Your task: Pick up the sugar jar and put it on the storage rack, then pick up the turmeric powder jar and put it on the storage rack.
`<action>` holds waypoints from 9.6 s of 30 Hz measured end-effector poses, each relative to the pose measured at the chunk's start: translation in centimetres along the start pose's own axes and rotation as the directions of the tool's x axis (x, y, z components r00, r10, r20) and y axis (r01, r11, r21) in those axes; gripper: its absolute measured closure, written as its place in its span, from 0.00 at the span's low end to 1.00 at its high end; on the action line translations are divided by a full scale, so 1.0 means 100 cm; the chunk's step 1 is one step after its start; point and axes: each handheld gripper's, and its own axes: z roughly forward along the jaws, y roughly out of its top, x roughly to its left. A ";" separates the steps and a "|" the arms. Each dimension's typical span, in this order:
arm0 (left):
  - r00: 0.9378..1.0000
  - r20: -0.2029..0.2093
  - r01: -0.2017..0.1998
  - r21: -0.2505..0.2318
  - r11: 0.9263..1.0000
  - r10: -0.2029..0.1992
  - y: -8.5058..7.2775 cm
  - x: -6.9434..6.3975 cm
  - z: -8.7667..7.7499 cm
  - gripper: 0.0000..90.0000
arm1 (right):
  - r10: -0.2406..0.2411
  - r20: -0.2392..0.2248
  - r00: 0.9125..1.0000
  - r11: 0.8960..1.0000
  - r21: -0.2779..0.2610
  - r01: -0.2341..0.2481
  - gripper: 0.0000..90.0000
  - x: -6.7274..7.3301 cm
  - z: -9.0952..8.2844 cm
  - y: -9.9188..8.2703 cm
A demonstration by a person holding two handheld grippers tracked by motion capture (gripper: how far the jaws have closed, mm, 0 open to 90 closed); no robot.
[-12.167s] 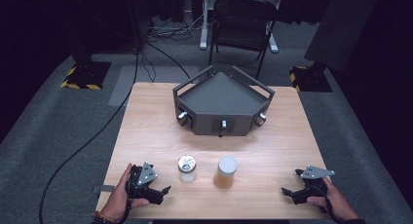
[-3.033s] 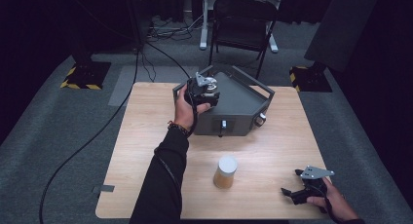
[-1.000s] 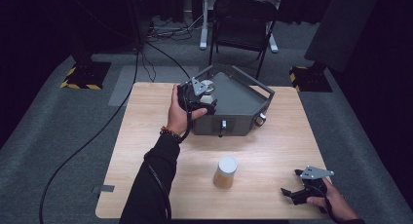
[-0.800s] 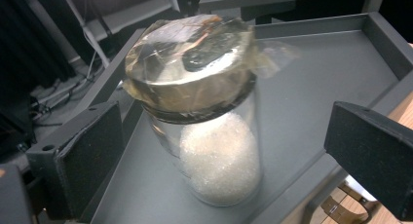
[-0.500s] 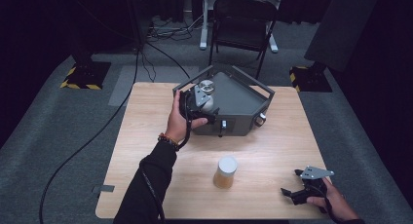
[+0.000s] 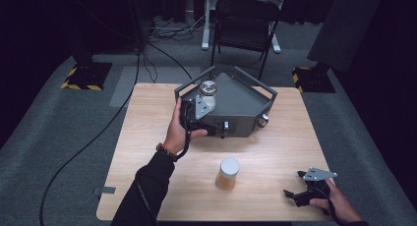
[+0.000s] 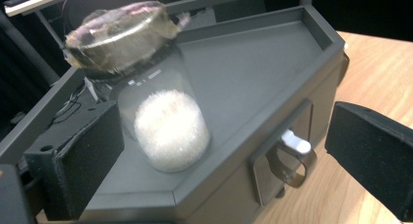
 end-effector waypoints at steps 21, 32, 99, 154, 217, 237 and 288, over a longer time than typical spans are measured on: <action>0.998 0.040 -0.051 0.013 0.999 0.050 -0.029 -0.008 -0.022 0.00 | 0.002 0.002 1.000 1.000 0.000 -0.002 0.00 0.000 0.000 0.000; 0.997 0.057 -0.062 0.032 0.998 0.060 -0.044 -0.012 -0.030 0.00 | 0.002 0.002 1.000 1.000 0.000 -0.002 0.00 0.000 0.000 0.000; 0.974 0.191 0.041 0.382 0.923 -0.122 -0.130 0.008 -0.062 0.00 | 0.003 0.002 1.000 1.000 0.001 -0.003 0.00 0.001 0.000 0.000; 0.962 0.212 0.078 0.383 0.920 -0.170 -0.136 0.019 -0.060 0.00 | 0.013 -0.004 1.000 0.999 -0.036 -0.013 0.02 0.003 -0.005 0.005; 0.962 0.213 0.078 0.383 0.921 -0.170 -0.136 0.019 -0.060 0.00 | -0.114 -0.119 0.986 0.956 -0.282 0.077 0.02 0.055 0.023 0.047; 0.962 0.213 0.078 0.383 0.921 -0.170 -0.136 0.019 -0.060 0.00 | -0.165 -0.162 0.973 0.952 -0.284 0.114 0.02 0.072 0.046 0.066; 0.962 0.213 0.078 0.383 0.921 -0.170 -0.136 0.019 -0.060 0.00 | -0.136 -0.183 0.974 0.932 -0.356 0.063 0.34 0.103 0.091 0.082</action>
